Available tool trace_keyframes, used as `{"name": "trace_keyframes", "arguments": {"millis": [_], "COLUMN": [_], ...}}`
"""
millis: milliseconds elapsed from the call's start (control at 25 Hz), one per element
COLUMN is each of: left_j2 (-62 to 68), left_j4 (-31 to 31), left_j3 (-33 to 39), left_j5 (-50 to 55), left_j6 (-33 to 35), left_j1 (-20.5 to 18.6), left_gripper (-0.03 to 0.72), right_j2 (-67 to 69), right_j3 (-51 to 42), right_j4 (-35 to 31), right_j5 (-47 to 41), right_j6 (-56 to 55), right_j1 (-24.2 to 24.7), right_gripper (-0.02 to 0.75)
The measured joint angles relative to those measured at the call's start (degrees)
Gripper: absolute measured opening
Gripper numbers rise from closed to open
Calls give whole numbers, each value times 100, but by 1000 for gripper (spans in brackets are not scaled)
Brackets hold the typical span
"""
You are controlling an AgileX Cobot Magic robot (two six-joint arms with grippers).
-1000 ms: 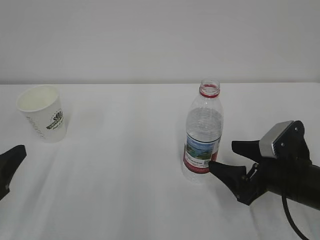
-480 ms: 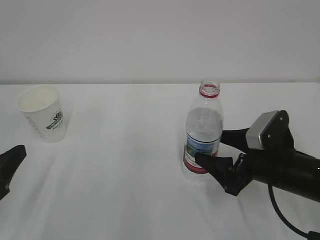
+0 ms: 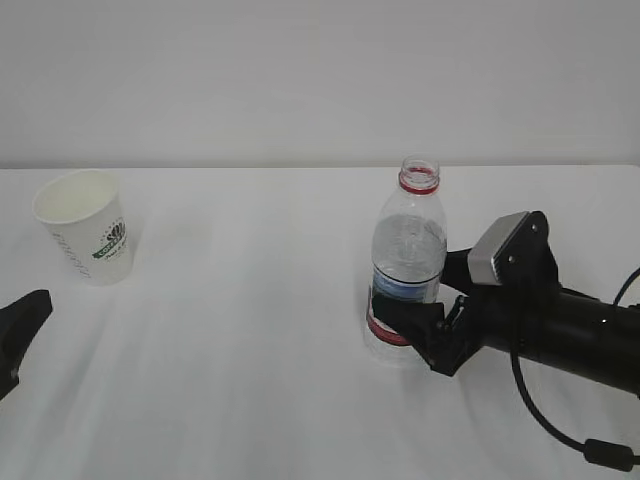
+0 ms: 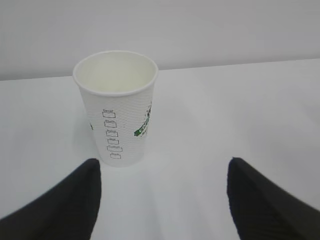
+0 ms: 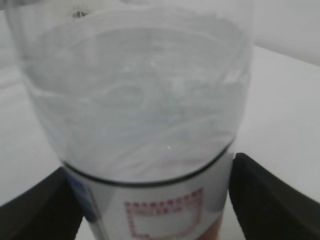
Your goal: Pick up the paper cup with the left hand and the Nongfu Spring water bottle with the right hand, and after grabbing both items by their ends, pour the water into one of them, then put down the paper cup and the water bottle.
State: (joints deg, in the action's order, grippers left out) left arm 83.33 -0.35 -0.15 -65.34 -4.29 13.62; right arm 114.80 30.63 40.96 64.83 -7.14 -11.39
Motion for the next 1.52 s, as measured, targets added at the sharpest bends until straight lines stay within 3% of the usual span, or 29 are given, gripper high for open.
{"name": "trace_keyframes", "arguments": {"millis": [440, 680, 960, 1520], "left_j2": [0, 0, 0, 0], "left_j4": [-10, -10, -10, -20], "left_j3": [0, 0, 0, 0], "left_j5": [0, 0, 0, 0], "left_j6": [0, 0, 9, 9], "left_j1": [0, 0, 0, 0], "left_gripper": [577, 577, 577, 577], "right_j2": [276, 416, 416, 416], "right_j3": [410, 453, 453, 457], "right_j4": [-13, -49, -48, 407], "right_j5": [0, 77, 77, 122], "right_j6": [-175, -206, -206, -364], "right_j1": [-241, -292, -310, -310], "right_gripper": [636, 568, 553, 485]}}
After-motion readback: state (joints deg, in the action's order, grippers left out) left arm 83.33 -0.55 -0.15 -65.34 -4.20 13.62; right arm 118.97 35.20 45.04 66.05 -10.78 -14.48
